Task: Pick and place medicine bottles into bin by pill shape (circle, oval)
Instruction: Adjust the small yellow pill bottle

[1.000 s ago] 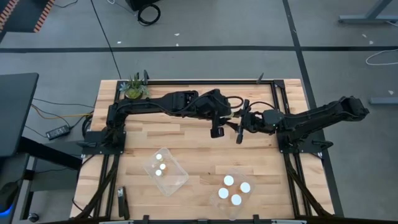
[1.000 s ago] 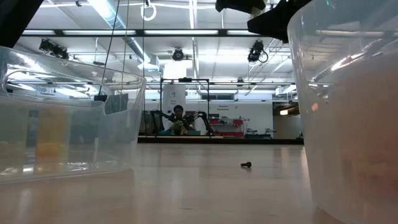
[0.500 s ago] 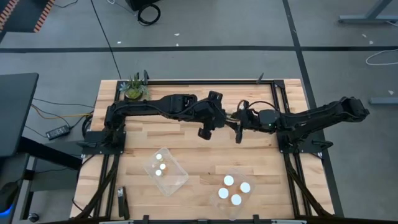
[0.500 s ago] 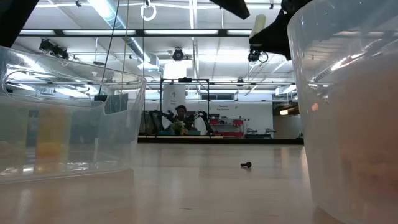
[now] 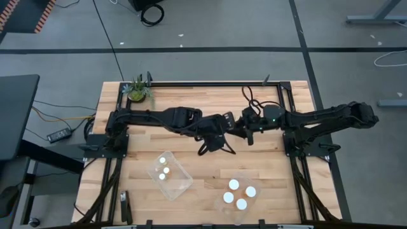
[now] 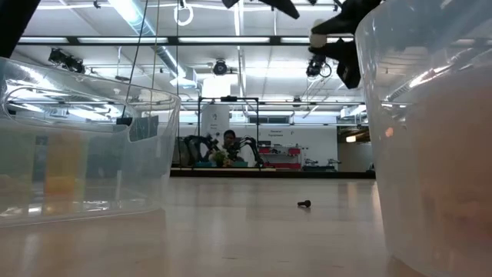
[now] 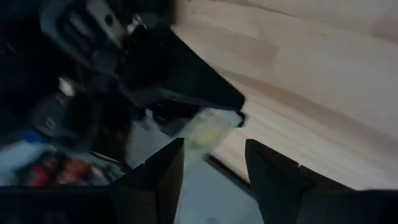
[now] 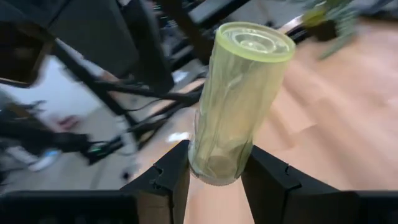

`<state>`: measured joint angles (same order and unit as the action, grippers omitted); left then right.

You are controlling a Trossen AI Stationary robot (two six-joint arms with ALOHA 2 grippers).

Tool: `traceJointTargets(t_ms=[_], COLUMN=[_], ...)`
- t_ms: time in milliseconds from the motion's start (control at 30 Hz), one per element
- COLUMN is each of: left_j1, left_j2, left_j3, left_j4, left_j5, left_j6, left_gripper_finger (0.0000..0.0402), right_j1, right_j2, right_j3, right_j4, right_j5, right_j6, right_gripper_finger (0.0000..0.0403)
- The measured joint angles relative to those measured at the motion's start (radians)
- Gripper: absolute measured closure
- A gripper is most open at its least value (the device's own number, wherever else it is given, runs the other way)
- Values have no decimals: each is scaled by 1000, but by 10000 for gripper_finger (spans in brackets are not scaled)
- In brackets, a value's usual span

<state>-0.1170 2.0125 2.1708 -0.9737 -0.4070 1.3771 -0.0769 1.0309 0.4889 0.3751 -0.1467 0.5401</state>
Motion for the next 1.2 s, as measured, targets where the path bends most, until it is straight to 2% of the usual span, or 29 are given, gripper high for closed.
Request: traceJointTargets(t_ms=[100, 333, 567, 767, 1067, 1200], left_j1=[-11, -13, -18, -19, -18, -18], left_j2=[0, 0, 1, 1, 1, 0], left_j3=[0, 0, 0, 0, 1, 1], left_j4=[36, 72, 140, 140, 177, 176], left_j5=[0, 0, -1, 1, 26, 57], left_j6=[103, 301, 343, 457, 643, 650], left_gripper_finger=[223, 227, 210, 201, 216, 225], right_j1=[-2, 2, 10, 10, 10, 10], right_j2=[0, 0, 0, 0, 1, 1], right_j3=[0, 0, 0, 0, 44, 64], right_j4=[24, 132, 158, 187, 174, 146], right_j5=[-94, -234, -256, -278, -312, -315], right_j6=[40, 104, 109, 114, 113, 97], right_gripper_finger=[265, 265, 265, 265, 265, 265])
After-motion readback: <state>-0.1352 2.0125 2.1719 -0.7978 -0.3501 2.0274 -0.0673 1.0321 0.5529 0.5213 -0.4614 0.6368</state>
